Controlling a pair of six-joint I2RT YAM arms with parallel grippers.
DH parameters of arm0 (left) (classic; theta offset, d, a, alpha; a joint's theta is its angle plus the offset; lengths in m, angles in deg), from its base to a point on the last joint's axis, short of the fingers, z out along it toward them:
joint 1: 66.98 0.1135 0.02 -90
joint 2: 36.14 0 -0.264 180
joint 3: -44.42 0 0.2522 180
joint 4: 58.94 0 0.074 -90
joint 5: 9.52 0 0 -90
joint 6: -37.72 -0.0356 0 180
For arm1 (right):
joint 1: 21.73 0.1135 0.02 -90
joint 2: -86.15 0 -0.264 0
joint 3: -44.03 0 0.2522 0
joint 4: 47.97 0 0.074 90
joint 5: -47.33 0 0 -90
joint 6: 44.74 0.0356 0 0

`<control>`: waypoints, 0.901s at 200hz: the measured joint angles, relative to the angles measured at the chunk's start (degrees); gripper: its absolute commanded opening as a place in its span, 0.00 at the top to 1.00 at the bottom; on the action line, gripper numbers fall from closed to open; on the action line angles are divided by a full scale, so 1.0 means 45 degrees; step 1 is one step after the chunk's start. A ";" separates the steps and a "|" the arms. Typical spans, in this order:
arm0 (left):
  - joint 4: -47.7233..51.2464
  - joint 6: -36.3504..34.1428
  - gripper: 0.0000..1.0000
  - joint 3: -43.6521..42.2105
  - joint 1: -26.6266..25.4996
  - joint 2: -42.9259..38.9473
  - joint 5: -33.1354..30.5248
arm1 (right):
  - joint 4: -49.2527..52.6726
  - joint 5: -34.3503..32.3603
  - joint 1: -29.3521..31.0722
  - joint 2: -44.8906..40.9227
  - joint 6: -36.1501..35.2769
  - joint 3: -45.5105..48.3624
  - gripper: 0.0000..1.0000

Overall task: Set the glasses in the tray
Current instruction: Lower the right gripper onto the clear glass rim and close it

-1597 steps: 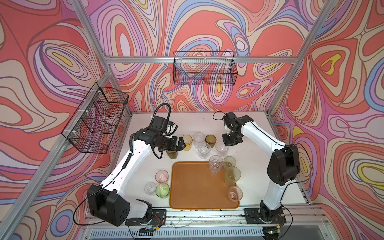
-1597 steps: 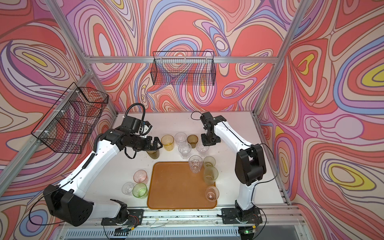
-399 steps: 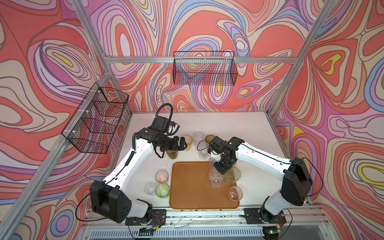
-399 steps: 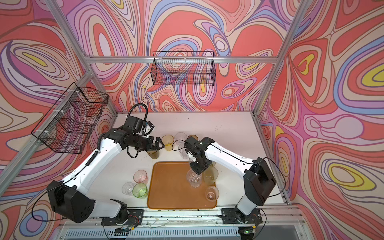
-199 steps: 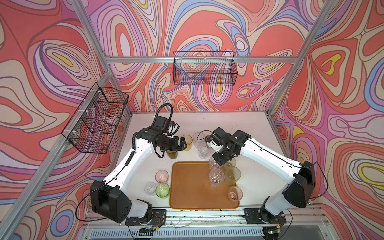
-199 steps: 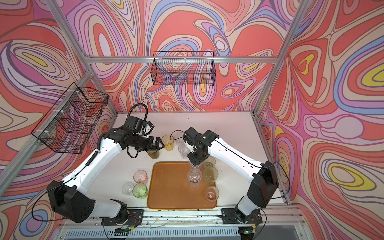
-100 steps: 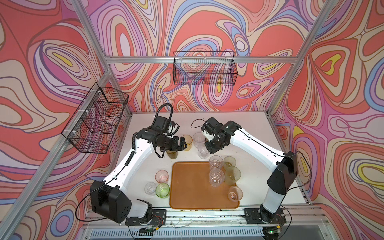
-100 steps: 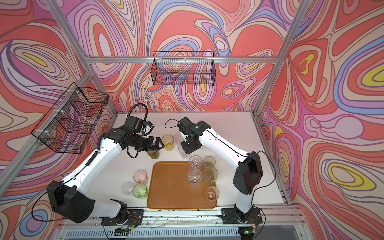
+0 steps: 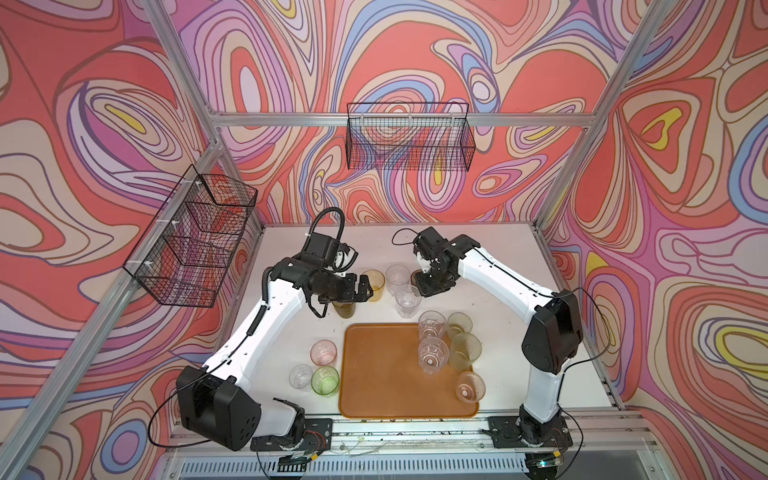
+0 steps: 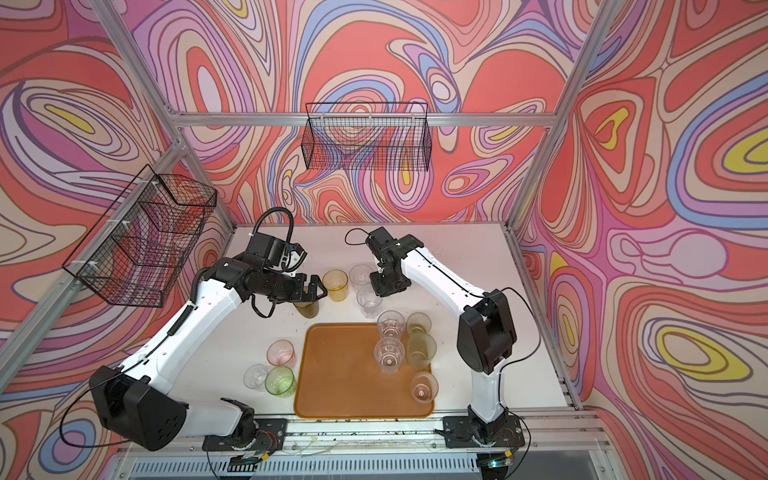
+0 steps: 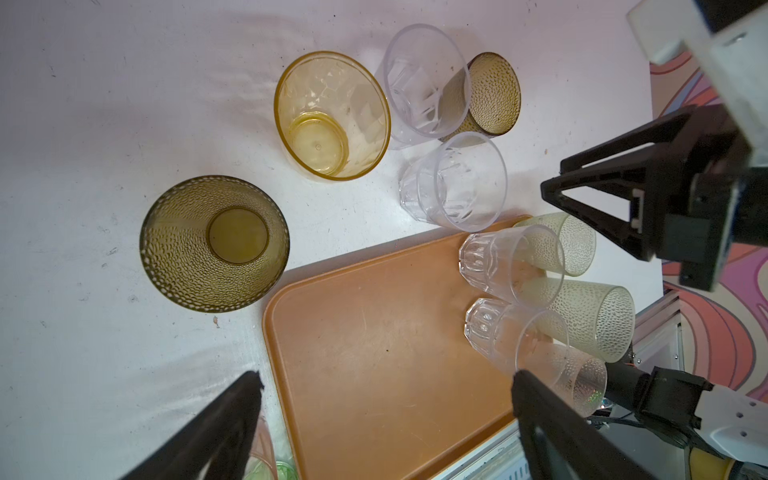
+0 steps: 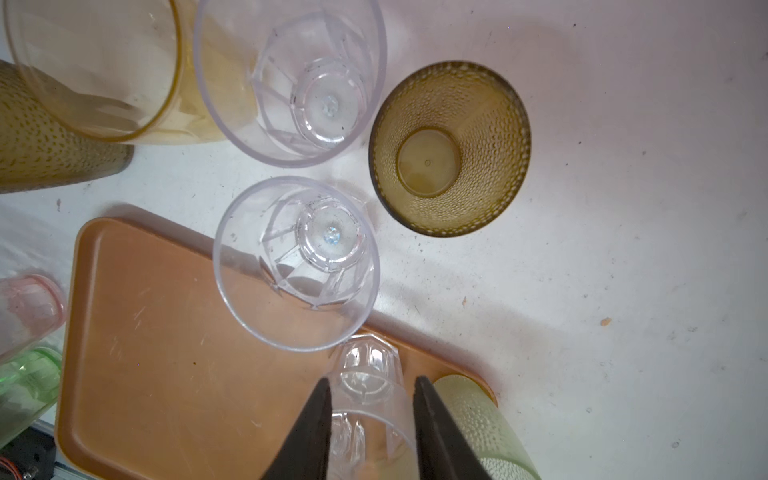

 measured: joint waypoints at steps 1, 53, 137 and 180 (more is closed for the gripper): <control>0.0005 0.0000 0.03 0.0000 0.0000 0.0000 -0.0005 | -0.0005 0.0000 0.0000 0.0015 0.0019 0.0000 0.67; 0.0097 0.0000 0.03 -0.0146 0.0000 -0.0209 -0.0087 | -0.0369 0.0175 -0.0112 0.0510 0.0272 0.0000 0.69; 0.0151 -0.0131 0.03 -0.0155 0.0000 -0.0214 -0.0092 | -0.0918 0.0520 -0.0282 0.1409 0.0845 -0.0117 0.74; 0.0243 -0.0248 0.03 -0.0155 -0.0005 -0.0214 0.0325 | -0.1049 0.0607 -0.0296 0.1545 0.1015 -0.0146 0.78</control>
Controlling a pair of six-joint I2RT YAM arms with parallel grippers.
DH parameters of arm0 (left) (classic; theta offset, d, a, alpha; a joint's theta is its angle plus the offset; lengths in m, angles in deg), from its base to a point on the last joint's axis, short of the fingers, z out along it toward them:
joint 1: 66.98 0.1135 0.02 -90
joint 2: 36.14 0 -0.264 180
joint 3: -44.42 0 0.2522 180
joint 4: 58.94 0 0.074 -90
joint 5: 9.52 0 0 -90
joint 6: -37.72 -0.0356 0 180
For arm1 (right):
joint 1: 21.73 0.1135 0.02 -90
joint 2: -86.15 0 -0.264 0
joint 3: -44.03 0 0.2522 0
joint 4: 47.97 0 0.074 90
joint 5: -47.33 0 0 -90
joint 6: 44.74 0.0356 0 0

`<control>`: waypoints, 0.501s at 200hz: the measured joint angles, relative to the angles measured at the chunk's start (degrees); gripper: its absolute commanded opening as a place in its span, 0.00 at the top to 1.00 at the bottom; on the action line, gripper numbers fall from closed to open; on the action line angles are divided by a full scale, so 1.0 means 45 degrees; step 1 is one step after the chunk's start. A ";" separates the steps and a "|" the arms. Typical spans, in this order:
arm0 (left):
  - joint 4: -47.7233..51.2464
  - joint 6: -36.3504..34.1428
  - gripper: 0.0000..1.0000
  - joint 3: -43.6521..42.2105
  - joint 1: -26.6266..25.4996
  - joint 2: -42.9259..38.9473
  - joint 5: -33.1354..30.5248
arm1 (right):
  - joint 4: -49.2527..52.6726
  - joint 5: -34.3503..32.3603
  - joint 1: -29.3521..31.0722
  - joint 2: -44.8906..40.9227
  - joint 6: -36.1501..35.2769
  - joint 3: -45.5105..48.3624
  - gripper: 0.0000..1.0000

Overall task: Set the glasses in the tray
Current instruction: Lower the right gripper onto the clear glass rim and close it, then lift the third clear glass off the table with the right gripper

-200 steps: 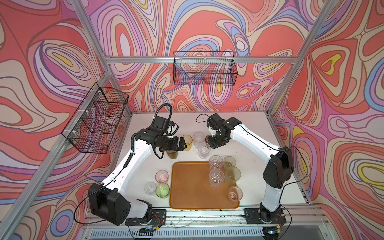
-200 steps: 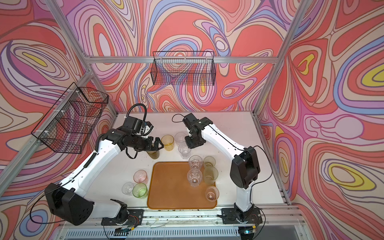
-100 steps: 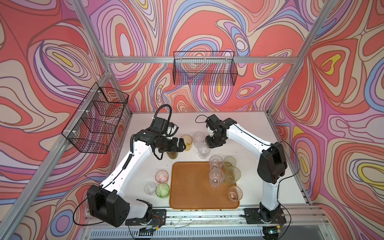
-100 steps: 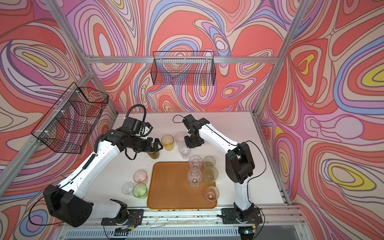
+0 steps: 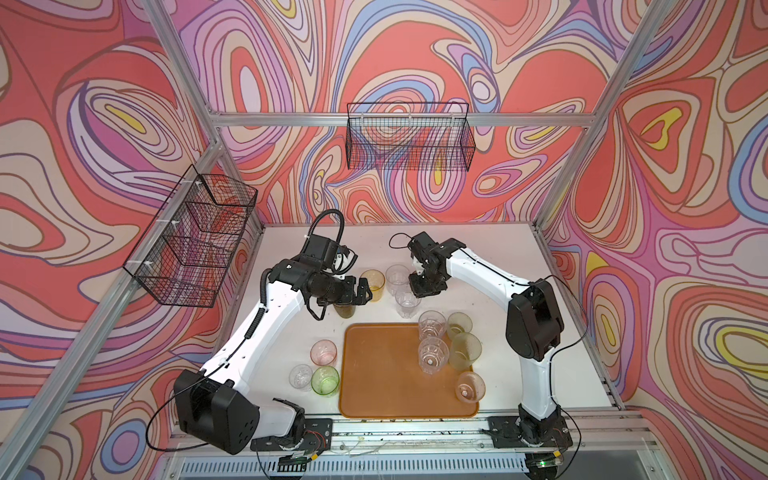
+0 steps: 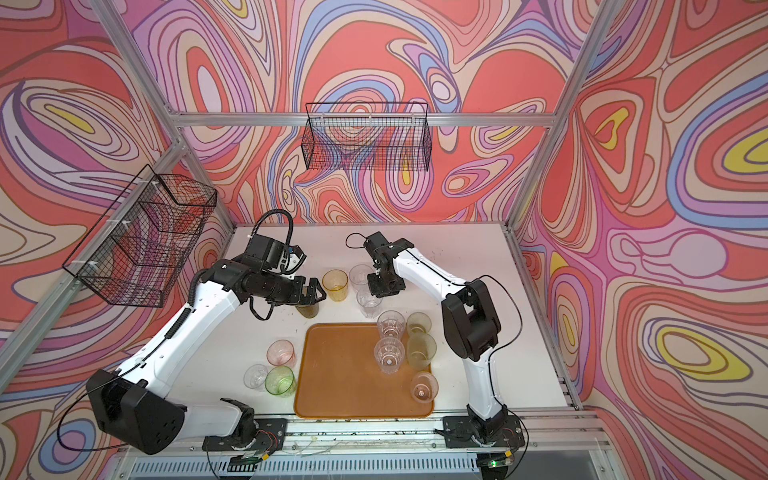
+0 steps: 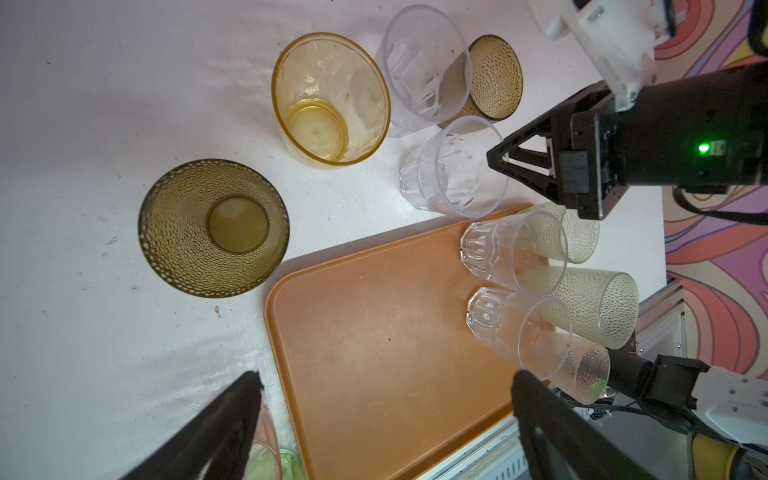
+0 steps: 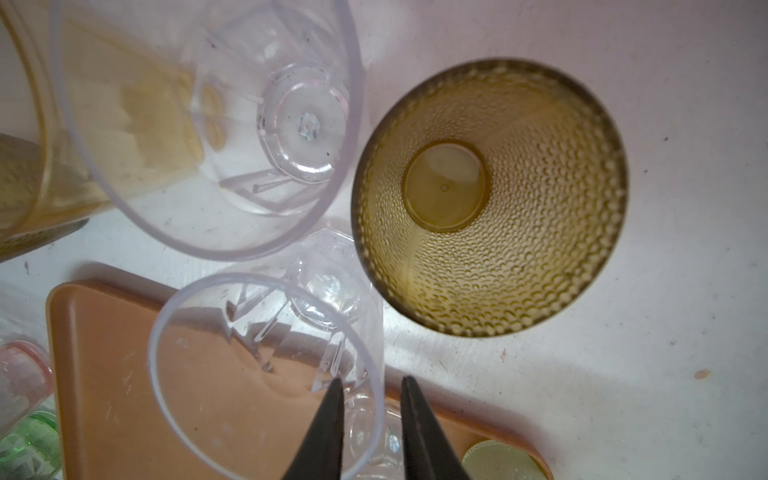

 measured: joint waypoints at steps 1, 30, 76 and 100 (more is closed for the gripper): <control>-0.0005 0.0000 0.03 0.0000 0.0000 -0.0005 0.0044 | 0.0000 0.0000 0.0000 0.0000 0.0005 0.0000 0.78; -0.0063 -0.0053 0.03 -0.0107 0.0000 -0.0165 0.0865 | -0.0024 0.0034 0.0000 0.0073 0.0058 -0.0087 0.80; -0.0044 -0.0355 0.03 -0.0121 0.0000 -0.0248 0.1787 | -0.0044 0.0053 0.0000 0.0160 0.0102 -0.0087 0.84; -0.0019 -0.0529 0.03 -0.0121 0.0000 -0.0257 0.2113 | -0.0044 0.0053 0.0000 0.0165 0.0112 -0.0087 0.85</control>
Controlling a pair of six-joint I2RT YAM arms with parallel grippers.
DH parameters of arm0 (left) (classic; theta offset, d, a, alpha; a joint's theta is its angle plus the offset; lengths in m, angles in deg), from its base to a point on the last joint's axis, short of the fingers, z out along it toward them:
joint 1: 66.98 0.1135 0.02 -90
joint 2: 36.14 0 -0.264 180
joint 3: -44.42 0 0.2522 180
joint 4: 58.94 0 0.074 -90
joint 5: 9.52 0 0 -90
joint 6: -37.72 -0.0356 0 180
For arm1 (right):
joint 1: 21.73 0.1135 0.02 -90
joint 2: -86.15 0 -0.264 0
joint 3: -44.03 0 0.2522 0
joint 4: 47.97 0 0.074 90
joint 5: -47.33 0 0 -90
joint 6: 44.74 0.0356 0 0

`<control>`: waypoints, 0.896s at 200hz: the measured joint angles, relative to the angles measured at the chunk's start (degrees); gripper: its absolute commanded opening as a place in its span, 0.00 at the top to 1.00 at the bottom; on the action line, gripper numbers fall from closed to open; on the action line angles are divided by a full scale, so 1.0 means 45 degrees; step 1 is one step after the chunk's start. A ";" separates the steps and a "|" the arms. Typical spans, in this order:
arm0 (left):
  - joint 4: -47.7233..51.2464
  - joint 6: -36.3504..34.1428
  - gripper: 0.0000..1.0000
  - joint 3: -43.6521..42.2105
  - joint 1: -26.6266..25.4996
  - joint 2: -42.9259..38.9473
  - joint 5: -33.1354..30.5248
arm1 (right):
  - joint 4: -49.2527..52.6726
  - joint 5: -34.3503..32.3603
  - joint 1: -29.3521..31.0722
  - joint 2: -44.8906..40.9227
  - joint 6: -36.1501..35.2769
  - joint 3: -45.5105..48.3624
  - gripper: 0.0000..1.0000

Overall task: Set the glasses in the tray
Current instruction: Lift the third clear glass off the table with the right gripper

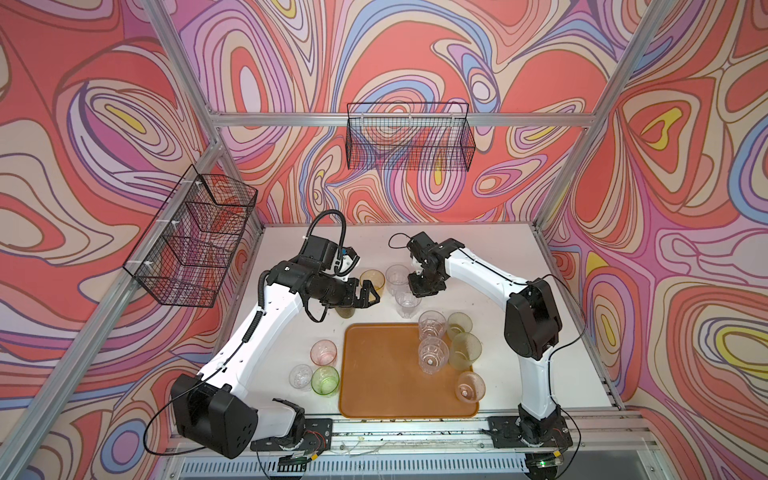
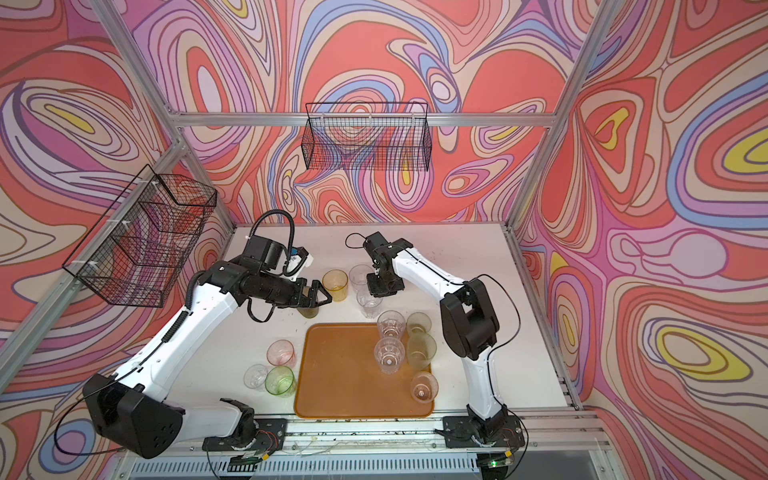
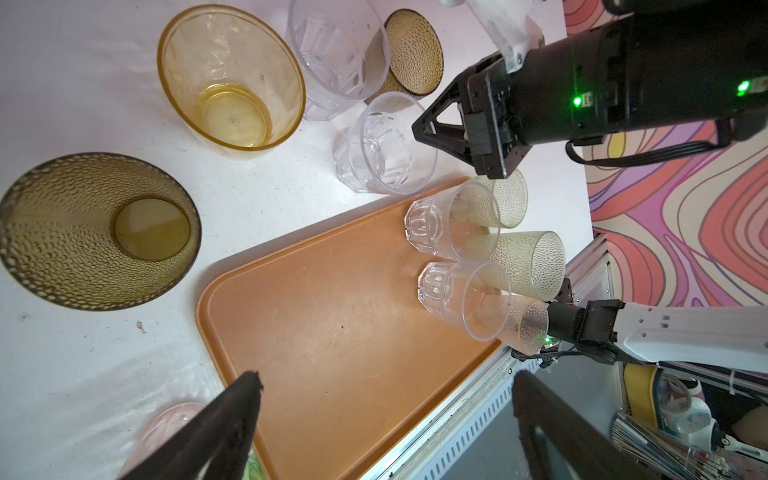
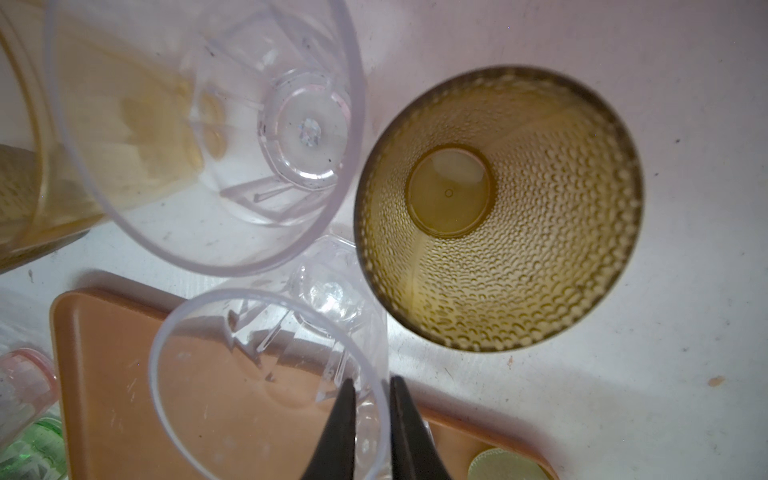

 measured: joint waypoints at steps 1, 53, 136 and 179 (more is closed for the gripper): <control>0.0000 0.0000 0.03 0.0000 0.0000 -0.0005 0.0005 | 0.0000 0.0000 0.0000 0.0000 0.0005 0.0000 0.85; 0.0034 -0.0092 0.03 0.0000 0.0000 -0.0063 0.0272 | 0.0053 -0.0015 -0.0005 0.0000 0.0000 -0.0049 0.90; 0.0034 -0.0087 0.03 0.0000 0.0000 -0.0063 0.0437 | 0.0369 -0.0039 -0.0005 0.0000 -0.0063 -0.0204 1.00; 0.0010 -0.0083 0.03 0.0000 0.0000 -0.0068 0.0539 | 0.0743 -0.0170 -0.0005 -0.0058 -0.0112 -0.0510 1.00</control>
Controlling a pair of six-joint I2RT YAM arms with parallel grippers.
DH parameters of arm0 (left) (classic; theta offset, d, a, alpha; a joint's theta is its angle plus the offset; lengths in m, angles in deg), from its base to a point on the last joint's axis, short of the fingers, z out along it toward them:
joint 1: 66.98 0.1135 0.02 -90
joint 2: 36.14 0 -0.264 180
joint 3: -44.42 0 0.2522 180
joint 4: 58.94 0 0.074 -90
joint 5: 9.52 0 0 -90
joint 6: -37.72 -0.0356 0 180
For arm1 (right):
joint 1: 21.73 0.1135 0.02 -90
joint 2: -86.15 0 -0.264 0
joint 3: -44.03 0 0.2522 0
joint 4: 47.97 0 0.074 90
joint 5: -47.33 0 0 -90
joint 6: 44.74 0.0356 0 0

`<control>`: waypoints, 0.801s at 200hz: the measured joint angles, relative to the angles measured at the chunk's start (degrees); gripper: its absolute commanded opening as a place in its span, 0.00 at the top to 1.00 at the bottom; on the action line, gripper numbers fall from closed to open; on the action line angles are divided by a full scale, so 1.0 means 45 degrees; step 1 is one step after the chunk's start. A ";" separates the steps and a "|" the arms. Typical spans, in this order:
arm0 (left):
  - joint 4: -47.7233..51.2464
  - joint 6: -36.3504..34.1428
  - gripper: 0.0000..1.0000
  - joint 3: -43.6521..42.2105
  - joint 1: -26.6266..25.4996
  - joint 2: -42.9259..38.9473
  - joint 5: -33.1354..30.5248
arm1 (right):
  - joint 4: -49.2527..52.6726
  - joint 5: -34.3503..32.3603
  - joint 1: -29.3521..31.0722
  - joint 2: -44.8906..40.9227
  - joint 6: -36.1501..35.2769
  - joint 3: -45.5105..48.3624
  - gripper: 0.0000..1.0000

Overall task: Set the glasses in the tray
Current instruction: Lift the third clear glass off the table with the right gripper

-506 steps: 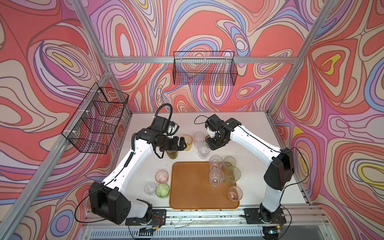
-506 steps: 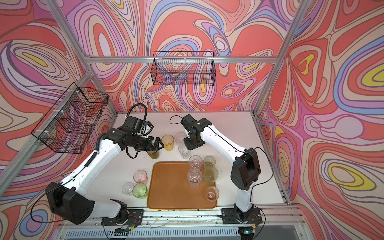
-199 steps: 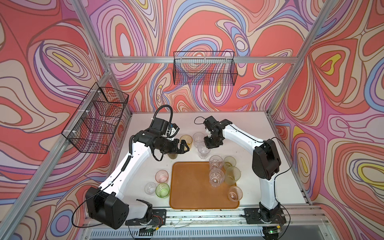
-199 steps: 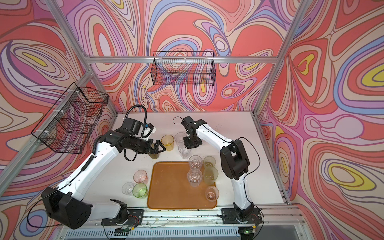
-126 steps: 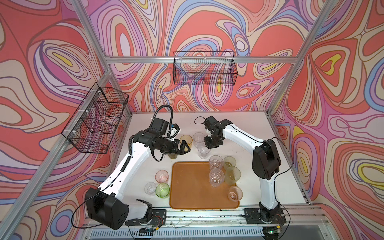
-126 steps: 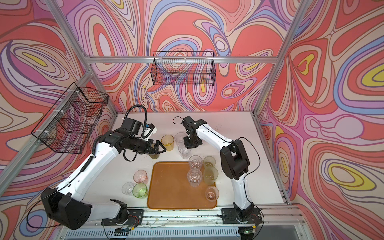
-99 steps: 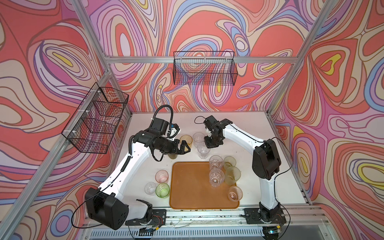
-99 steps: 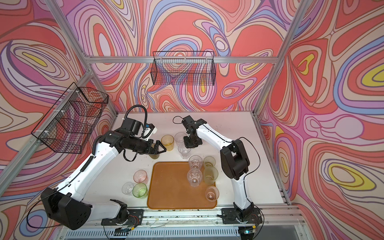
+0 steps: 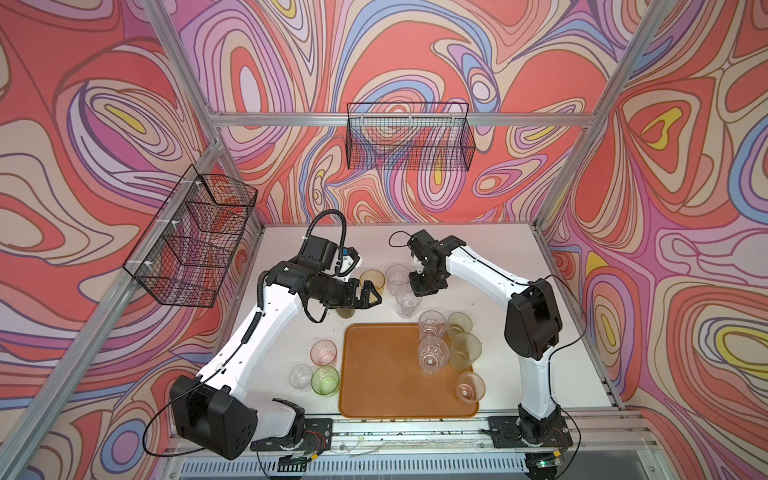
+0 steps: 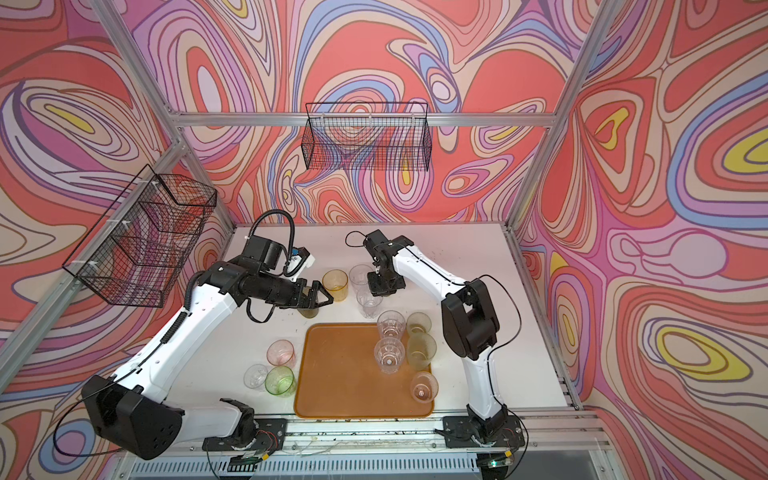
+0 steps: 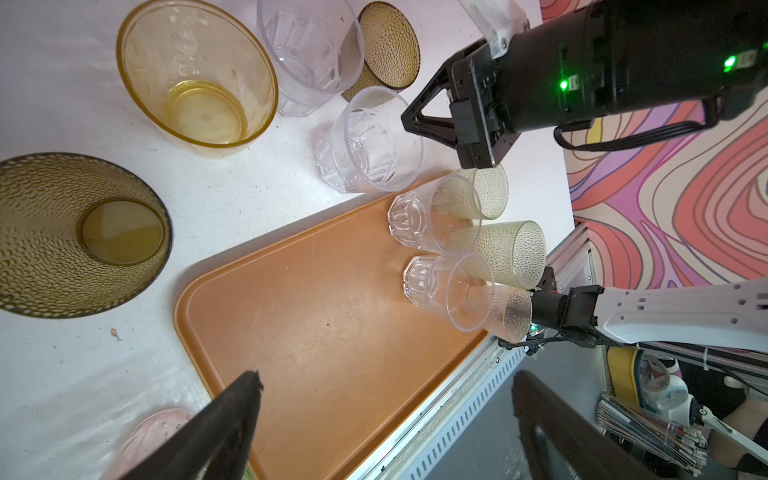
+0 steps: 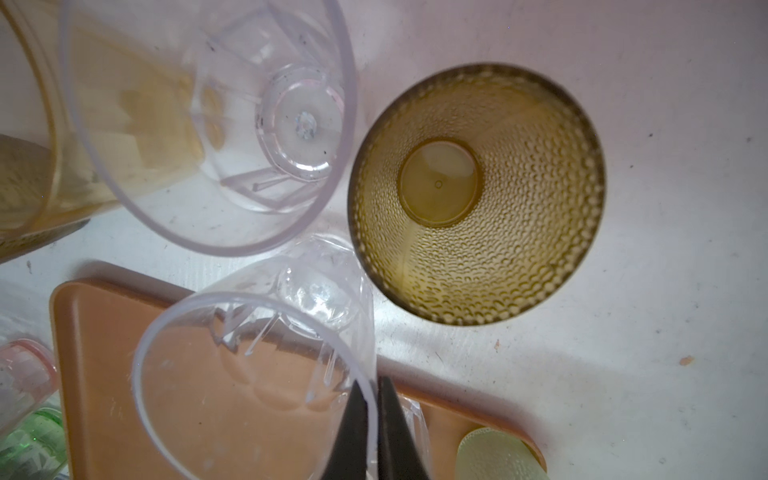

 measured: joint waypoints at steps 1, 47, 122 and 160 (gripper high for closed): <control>0.0000 0.0000 0.03 0.0000 0.0000 0.0000 0.0005 | 0.0024 0.0000 0.0000 -0.0010 0.0000 -0.0015 1.00; -0.0053 0.0044 0.03 0.0000 0.0000 -0.0005 0.0199 | 0.0515 -0.0199 0.0000 -0.0476 -0.0039 -0.0131 1.00; -0.0389 0.0214 0.03 0.0000 0.0000 -0.0005 0.0539 | 0.1297 -0.0350 0.0000 -0.1778 -0.0044 -0.0325 1.00; -0.0544 0.0355 0.03 0.0000 0.0000 -0.0005 0.0597 | 0.1880 -0.0457 0.0000 -0.2278 -0.0015 -0.0369 1.00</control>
